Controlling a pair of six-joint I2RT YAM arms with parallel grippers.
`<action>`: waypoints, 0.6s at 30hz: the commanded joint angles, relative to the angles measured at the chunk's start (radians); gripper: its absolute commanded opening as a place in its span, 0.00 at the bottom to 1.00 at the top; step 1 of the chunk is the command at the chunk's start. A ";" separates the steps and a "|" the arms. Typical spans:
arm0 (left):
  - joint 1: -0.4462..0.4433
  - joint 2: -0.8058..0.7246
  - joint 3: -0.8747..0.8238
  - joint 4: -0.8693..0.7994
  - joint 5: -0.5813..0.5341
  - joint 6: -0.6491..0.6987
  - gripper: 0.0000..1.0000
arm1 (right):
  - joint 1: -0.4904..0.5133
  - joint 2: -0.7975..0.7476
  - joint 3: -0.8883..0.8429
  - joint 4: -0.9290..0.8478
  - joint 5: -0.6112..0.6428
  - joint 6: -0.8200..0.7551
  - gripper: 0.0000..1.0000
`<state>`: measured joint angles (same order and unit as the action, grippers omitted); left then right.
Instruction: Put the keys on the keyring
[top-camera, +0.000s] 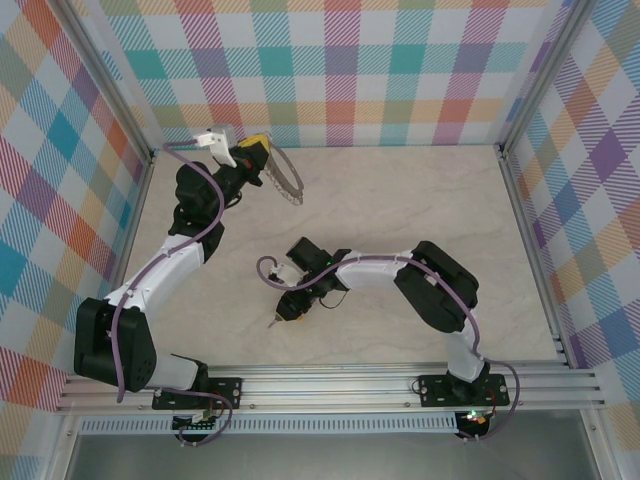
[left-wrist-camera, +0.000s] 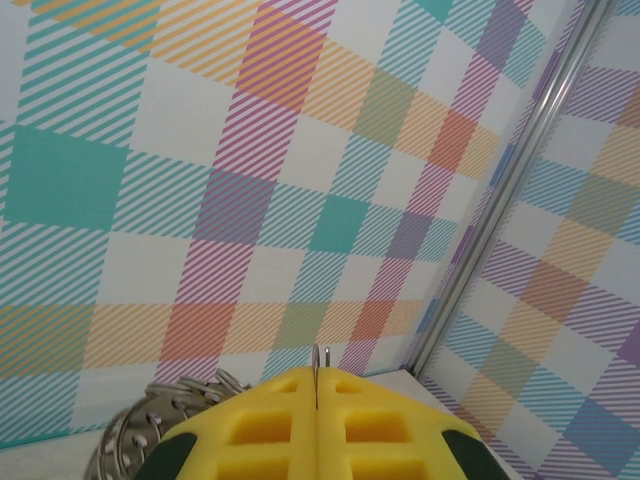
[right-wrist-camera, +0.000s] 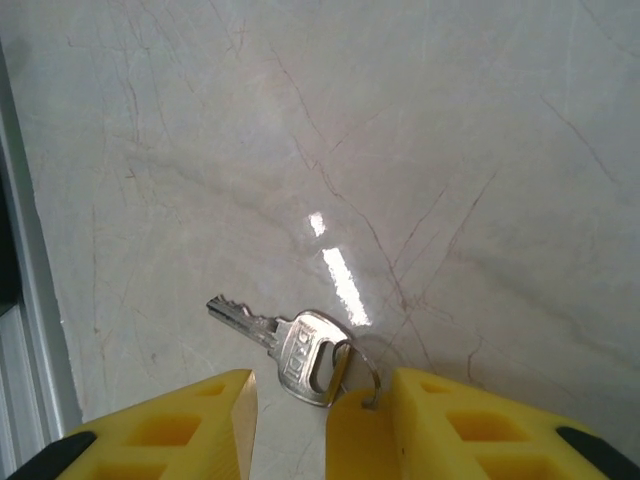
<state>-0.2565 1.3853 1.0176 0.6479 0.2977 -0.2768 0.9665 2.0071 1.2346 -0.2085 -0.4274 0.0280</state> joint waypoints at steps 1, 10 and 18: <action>0.015 -0.011 0.006 0.041 0.017 -0.018 0.00 | 0.009 0.024 0.029 -0.029 0.006 -0.031 0.40; 0.016 -0.006 0.009 0.043 0.022 -0.022 0.00 | 0.009 0.042 0.042 -0.028 0.006 -0.026 0.29; 0.015 -0.005 0.015 0.039 0.030 -0.023 0.00 | 0.009 0.021 0.009 -0.009 0.036 -0.011 0.12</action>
<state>-0.2562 1.3853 1.0176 0.6479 0.3058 -0.2924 0.9691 2.0338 1.2530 -0.2142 -0.4011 0.0200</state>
